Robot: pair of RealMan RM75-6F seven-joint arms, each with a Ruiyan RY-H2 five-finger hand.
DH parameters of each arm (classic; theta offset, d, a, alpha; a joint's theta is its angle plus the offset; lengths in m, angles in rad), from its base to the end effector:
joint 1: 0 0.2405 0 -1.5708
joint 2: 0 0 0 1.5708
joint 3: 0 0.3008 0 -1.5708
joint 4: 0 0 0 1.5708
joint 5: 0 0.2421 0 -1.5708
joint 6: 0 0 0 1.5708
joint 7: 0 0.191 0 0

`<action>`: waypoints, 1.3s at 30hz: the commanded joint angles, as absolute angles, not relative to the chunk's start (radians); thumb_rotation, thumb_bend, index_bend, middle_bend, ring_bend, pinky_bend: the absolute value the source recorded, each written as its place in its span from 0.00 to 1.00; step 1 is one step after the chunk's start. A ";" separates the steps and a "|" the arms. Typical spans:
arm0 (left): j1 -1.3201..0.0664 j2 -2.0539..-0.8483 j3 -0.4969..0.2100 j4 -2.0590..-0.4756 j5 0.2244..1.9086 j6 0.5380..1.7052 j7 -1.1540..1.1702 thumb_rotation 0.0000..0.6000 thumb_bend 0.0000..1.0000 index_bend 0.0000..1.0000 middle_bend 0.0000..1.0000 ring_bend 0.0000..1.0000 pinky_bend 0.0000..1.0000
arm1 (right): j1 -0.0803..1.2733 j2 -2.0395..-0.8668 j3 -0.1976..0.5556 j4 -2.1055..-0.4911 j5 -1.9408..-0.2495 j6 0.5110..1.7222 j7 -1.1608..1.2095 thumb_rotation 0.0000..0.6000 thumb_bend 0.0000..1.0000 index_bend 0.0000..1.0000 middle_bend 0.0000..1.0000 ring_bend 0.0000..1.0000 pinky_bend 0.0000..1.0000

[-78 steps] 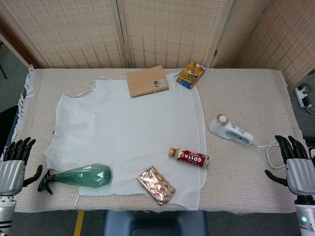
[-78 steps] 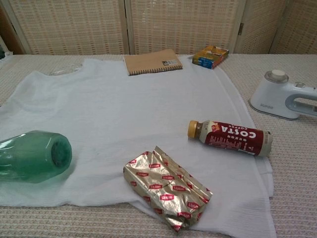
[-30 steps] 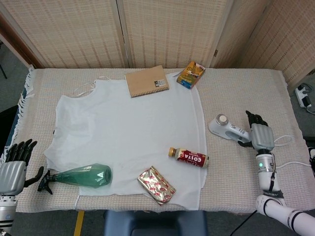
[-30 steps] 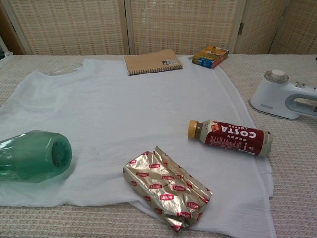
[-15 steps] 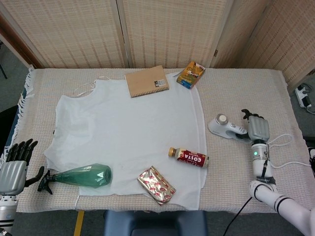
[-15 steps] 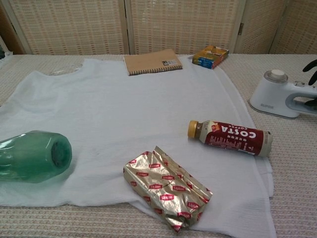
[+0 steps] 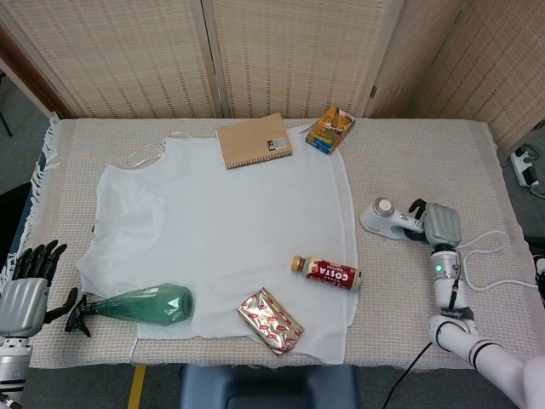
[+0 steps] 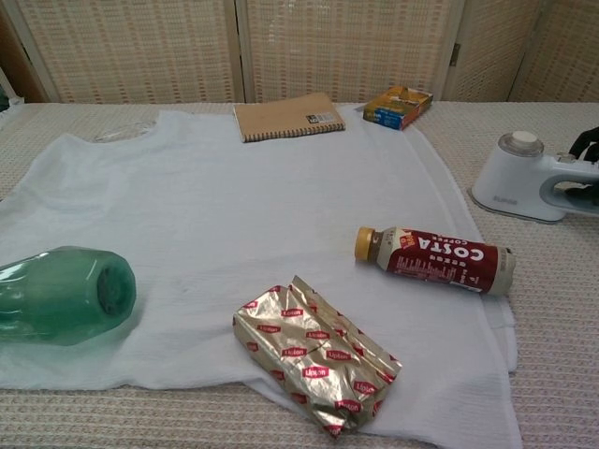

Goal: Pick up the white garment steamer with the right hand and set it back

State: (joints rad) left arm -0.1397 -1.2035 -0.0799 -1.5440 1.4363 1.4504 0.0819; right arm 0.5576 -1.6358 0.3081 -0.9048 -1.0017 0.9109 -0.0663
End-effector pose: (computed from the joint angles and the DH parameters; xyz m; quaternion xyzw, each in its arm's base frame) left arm -0.3674 0.2621 0.1283 -0.5966 -0.3703 -0.3745 0.6055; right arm -0.3853 -0.4660 0.0201 0.5440 -0.4803 0.3225 0.6078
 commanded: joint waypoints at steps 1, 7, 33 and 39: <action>-0.140 -1.204 -0.080 -1.543 1.436 1.450 0.082 0.87 0.43 0.12 0.08 0.03 0.00 | 0.557 -1.649 0.299 -0.885 -1.021 0.909 -0.043 1.00 0.29 0.49 0.55 0.47 0.55; -0.143 -1.204 -0.081 -1.542 1.435 1.445 0.080 0.87 0.43 0.12 0.08 0.03 0.00 | 0.557 -1.677 0.279 -0.835 -1.074 0.901 0.041 1.00 0.68 0.63 0.66 0.59 0.67; -0.552 -1.168 -0.214 -1.508 1.483 1.028 -0.143 0.82 0.52 0.28 0.21 0.14 0.04 | 0.601 -1.306 0.285 -1.322 -1.261 0.890 0.257 1.00 0.97 0.77 0.80 0.78 0.87; -0.703 -1.249 -0.248 -1.423 1.348 0.792 -0.148 0.75 0.52 0.28 0.21 0.13 0.02 | 0.661 -1.324 0.310 -1.367 -1.202 0.849 0.179 1.00 0.97 0.77 0.80 0.78 0.87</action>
State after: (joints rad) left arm -0.6185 -1.2010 -0.2224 -1.4747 1.4221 0.8976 -0.1442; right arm 0.6422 -1.3148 0.2991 -1.3606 -1.2195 0.8640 0.1974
